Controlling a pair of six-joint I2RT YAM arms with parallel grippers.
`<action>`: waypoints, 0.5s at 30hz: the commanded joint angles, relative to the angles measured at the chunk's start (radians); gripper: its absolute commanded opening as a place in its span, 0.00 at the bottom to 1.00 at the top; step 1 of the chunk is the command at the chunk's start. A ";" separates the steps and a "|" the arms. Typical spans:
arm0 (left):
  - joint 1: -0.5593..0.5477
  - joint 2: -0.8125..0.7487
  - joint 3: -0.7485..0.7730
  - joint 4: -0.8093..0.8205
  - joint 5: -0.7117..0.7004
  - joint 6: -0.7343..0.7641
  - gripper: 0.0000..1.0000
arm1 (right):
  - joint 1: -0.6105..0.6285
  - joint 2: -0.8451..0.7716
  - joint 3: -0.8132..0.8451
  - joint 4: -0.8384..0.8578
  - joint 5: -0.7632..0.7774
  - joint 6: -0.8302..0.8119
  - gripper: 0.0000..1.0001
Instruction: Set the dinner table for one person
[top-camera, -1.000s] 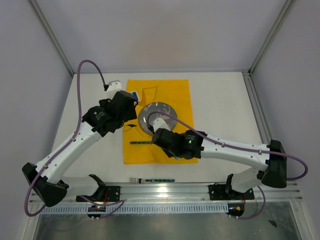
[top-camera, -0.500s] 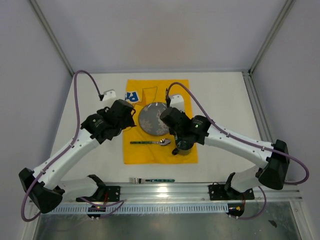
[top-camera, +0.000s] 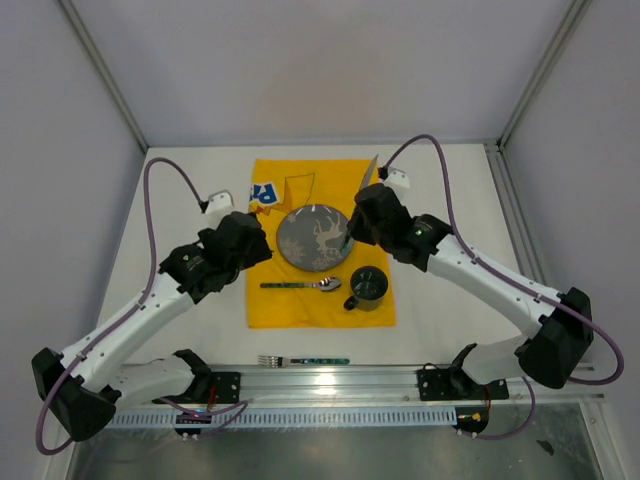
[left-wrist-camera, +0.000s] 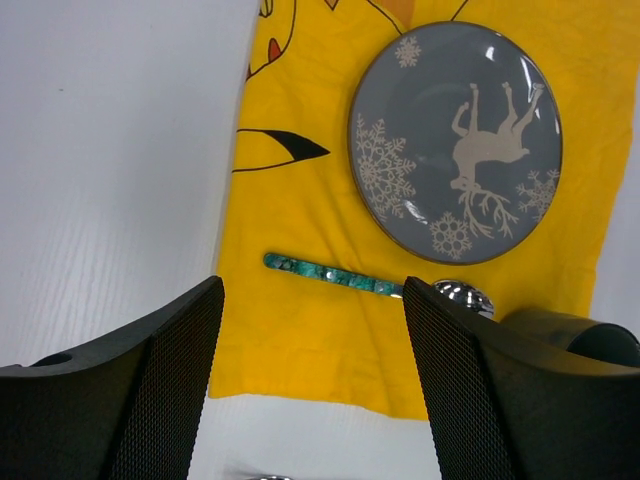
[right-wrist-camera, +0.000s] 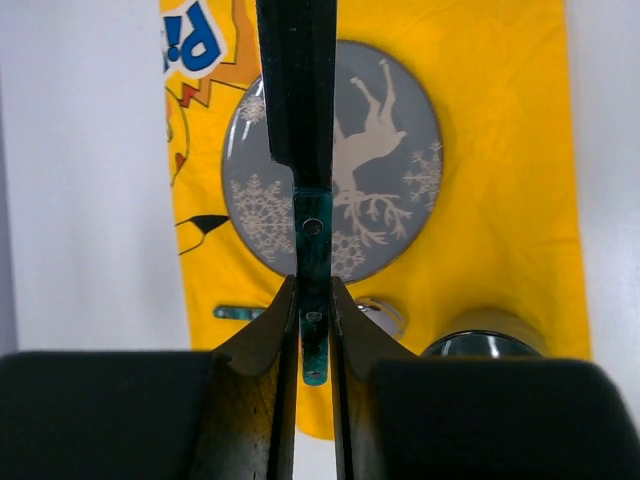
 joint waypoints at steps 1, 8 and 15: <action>-0.001 -0.021 -0.017 0.100 0.024 0.014 0.75 | -0.009 -0.015 -0.006 0.109 -0.095 0.188 0.03; -0.012 0.010 -0.051 0.310 0.299 0.178 0.70 | -0.029 0.068 -0.011 0.145 -0.217 0.317 0.03; -0.016 0.071 0.027 0.283 0.377 0.339 0.71 | -0.029 0.100 -0.002 0.148 -0.199 0.330 0.03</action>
